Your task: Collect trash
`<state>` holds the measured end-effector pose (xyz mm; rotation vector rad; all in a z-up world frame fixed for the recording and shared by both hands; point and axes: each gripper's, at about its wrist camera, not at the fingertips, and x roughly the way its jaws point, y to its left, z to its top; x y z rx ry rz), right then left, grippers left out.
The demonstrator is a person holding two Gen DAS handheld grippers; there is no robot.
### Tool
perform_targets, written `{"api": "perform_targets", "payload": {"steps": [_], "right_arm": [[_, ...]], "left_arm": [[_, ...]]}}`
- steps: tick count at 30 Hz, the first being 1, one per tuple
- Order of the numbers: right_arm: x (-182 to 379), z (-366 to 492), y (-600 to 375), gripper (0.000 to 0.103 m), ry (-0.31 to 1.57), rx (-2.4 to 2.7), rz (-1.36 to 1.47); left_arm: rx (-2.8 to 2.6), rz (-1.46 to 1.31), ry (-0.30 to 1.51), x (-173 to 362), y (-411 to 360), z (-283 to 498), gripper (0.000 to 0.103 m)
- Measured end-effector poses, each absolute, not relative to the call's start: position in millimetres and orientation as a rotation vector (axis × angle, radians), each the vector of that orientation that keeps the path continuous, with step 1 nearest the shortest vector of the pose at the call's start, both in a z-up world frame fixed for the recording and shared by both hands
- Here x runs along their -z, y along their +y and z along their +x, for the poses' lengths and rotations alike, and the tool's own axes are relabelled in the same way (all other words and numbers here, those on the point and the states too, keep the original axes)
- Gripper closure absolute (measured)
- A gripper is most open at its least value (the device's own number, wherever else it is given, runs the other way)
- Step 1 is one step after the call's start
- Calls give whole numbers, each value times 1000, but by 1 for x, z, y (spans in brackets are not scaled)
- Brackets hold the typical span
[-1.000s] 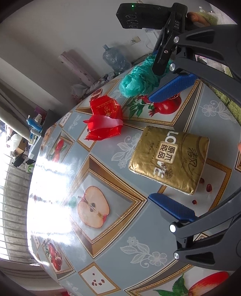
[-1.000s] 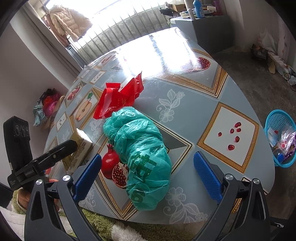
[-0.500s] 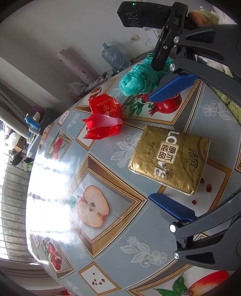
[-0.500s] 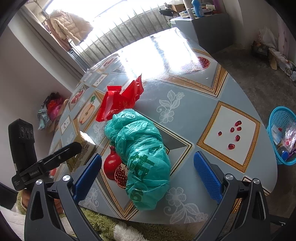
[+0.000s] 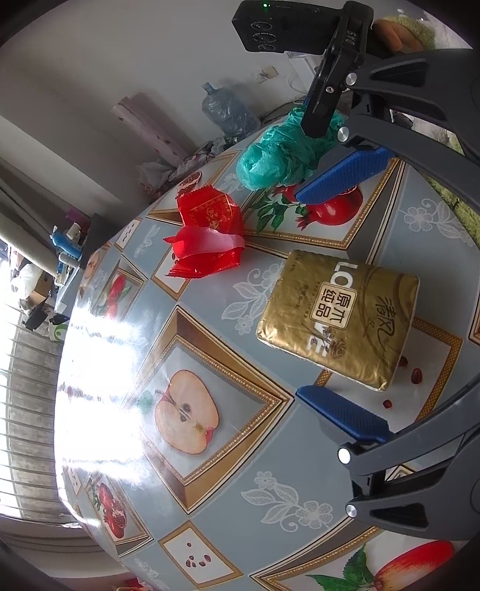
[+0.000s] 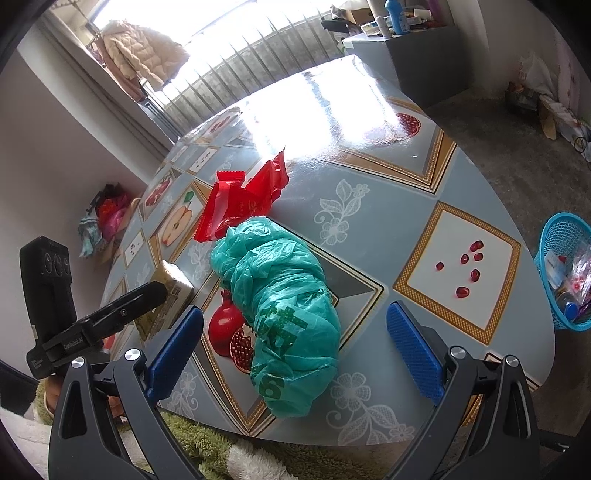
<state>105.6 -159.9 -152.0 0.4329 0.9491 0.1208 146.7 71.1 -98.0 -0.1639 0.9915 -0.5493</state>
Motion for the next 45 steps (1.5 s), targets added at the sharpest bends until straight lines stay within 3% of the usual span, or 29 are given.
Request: {"api": "perform_targets", "payload": {"steps": [13, 19, 24, 26, 30, 45], "right_arm": [[151, 107, -165, 6, 955, -143, 467], [148, 106, -170, 6, 977, -138, 485], [135, 102, -171, 22, 938, -117, 405], [133, 104, -169, 34, 946, -101, 367], [133, 106, -167, 41, 967, -104, 345], [139, 119, -155, 36, 1028, -109, 324]], "left_arm": [[475, -38, 1045, 97, 57, 152, 9], [478, -5, 960, 82, 63, 142, 9], [466, 65, 869, 70, 62, 130, 9], [477, 62, 870, 70, 62, 130, 9], [495, 48, 895, 74, 62, 131, 9], [402, 244, 1042, 96, 41, 135, 9]]}}
